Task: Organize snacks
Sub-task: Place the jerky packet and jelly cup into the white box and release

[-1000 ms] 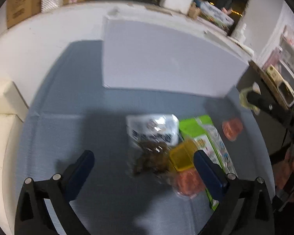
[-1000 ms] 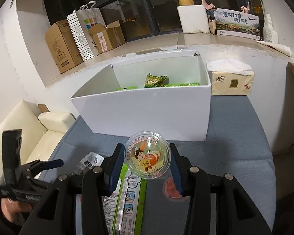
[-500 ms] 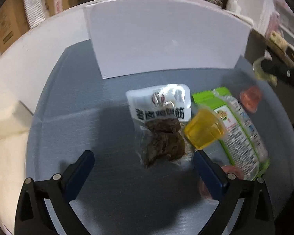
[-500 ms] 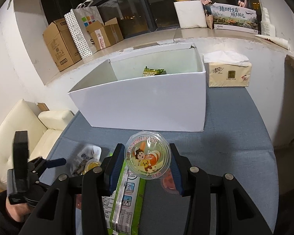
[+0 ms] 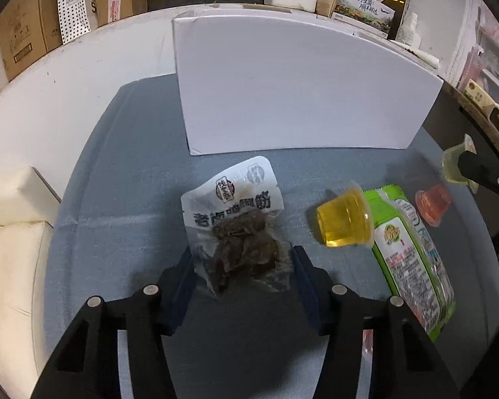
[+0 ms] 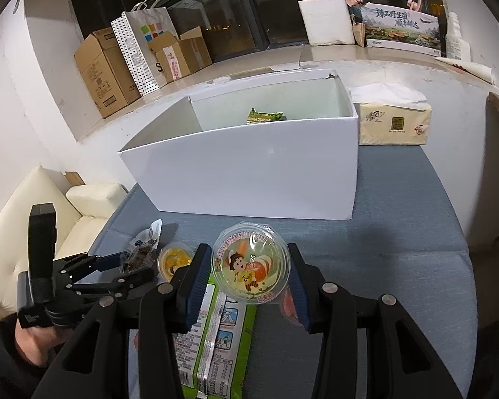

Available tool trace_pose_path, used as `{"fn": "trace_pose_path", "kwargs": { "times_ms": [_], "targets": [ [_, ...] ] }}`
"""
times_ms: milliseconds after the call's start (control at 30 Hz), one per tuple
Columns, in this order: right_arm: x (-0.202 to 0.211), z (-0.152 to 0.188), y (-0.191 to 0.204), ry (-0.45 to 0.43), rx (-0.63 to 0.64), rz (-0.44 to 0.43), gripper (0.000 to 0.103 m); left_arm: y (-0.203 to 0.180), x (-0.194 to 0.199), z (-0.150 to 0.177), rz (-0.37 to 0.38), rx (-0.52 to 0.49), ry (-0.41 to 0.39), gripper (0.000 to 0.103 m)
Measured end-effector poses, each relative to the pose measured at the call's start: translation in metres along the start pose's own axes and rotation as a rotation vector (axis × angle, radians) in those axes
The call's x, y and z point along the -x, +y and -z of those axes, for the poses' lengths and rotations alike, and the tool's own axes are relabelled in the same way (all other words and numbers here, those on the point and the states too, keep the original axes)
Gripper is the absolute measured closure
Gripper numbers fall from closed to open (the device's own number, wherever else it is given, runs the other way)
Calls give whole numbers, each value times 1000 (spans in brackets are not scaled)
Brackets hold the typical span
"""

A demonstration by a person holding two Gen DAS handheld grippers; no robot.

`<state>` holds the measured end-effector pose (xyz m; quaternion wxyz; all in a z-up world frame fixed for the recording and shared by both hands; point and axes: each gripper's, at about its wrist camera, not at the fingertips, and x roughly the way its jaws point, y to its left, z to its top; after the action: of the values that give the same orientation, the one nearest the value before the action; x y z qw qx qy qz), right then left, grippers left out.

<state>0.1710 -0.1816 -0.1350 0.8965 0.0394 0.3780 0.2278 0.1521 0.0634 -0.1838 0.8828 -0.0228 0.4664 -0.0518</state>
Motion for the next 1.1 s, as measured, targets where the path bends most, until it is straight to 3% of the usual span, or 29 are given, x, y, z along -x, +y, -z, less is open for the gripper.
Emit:
{"fn": "trace_pose_path", "kwargs": {
  "times_ms": [133, 400, 633, 800, 867, 900, 933, 967, 1000, 1100],
  "targets": [
    [0, -1, 3, -2, 3, -4, 54, 15, 14, 4, 45, 67, -46, 45],
    [14, -22, 9, -54, 17, -24, 54, 11, 68, -17, 96, 64, -167, 45],
    [28, -85, 16, -148, 70, -15, 54, -3, 105, -91, 130, 11, -307, 45],
    [7, -135, 11, -152, 89, 20, 54, -17, 87, -154, 123, -50, -329, 44],
    [-3, -146, 7, -143, 89, 28, 54, -22, 72, -170, 114, -67, -318, 39],
    [-9, -151, 5, -141, 92, 37, 52, -22, 68, -176, 108, -67, -317, 36],
    [-15, -154, 3, -131, 95, 51, 46, -22, 61, -182, 93, -67, -310, 26],
    [-20, -157, 1, -120, 92, 58, 25, -22, 55, -187, 77, -68, -298, 8],
    [-24, -158, -2, -119, 84, 52, 12, -23, 49, -191, 65, -68, -285, 0],
    [-28, -155, -11, -99, 60, 34, 9, -22, 39, -190, 68, -73, -255, 0]
  ]
}}
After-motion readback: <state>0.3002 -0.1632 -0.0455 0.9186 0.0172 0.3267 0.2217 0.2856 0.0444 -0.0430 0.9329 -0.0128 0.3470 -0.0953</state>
